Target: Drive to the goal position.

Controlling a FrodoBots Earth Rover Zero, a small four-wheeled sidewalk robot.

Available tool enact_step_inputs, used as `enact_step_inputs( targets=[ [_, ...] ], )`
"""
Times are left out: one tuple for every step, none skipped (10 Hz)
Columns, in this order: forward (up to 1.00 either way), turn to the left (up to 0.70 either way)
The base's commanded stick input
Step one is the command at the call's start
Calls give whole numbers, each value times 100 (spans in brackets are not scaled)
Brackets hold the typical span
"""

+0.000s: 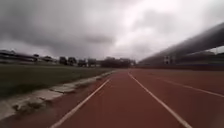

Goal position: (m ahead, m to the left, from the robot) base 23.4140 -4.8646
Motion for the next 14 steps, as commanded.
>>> enact_step_inputs(
  targets=[
    [70, -30],
    [70, -33],
    [70, -35],
    [70, -35],
    [70, -35],
    [70, -35],
    [70, 7],
    [70, 0],
    [70, 0],
    [70, 0],
    [70, 0],
    [70, 0],
    [70, 0],
    [70, 0]
  ],
)
